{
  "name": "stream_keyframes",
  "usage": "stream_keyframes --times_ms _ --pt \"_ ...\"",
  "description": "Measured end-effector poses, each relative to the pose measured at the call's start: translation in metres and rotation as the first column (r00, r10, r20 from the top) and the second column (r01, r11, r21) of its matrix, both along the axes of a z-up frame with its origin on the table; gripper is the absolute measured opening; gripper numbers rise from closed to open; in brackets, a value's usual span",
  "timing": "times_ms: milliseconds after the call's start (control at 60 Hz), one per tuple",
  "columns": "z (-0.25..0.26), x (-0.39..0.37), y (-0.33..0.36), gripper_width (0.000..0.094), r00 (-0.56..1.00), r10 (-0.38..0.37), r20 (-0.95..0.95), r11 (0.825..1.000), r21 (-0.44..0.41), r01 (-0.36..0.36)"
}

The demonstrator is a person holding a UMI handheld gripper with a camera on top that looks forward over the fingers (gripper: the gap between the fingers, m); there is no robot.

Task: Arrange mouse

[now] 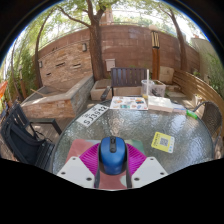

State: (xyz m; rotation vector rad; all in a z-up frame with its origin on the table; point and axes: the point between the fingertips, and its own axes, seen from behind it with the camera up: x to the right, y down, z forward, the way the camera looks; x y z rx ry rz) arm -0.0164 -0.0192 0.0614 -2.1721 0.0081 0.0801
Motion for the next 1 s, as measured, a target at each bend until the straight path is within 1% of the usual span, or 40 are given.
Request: stream_keyframes --times_ms 17,67,83,100,150,183,217,233,267,283,317,383,533,633,683,783,1000 --pt "-0.013 -0.003 0.001 0.0359 1.0 -0.001 0.001 1.0 -0.018 0.001" --pt "-0.042 -0.01 0.002 0.0408 1.0 -0.004 0.001 0.998 -0.064 0.004" --pt "-0.067 -0.016 0.001 0.0419 1.0 -0.001 -0.002 0.997 -0.081 0.001" --pt "-0.053 -0.015 0.0 0.0434 1.0 0.002 0.0 0.996 -0.093 -0.002" --pt "-0.065 -0.019 -0.002 0.0479 1.0 0.011 0.003 0.991 -0.134 -0.011" --pt "-0.064 -0.015 -0.005 0.0512 1.0 -0.002 0.019 0.989 -0.148 0.005" --pt "-0.066 -0.015 -0.008 0.0599 0.999 -0.007 0.038 0.989 -0.146 0.012" --pt "-0.062 -0.016 -0.01 0.0666 0.999 -0.004 0.047 0.989 -0.146 0.011" --pt "-0.051 -0.016 -0.011 0.0833 0.998 0.011 0.056 0.988 -0.153 -0.002" --pt "-0.05 -0.02 -0.017 0.0861 0.998 0.019 0.06 0.989 -0.144 -0.01" --pt "-0.038 -0.022 -0.023 0.0823 0.997 0.024 0.067 0.991 -0.131 -0.015" --pt "-0.005 -0.021 -0.035 0.086 0.996 0.013 0.091 0.994 -0.111 -0.003" --pt "0.058 -0.029 -0.082 0.0848 0.991 0.01 0.135 0.996 -0.085 0.002" --pt "0.085 -0.037 -0.116 0.0849 0.991 0.004 0.132 0.996 -0.087 0.007" --pt "0.099 -0.036 -0.127 0.085 0.99 -0.008 0.142 0.997 -0.073 0.018" --pt "0.11 -0.036 -0.151 0.085 0.986 -0.019 0.165 0.997 -0.077 0.032" --pt "0.112 -0.039 -0.18 0.085 0.986 -0.03 0.162 0.995 -0.091 0.045"
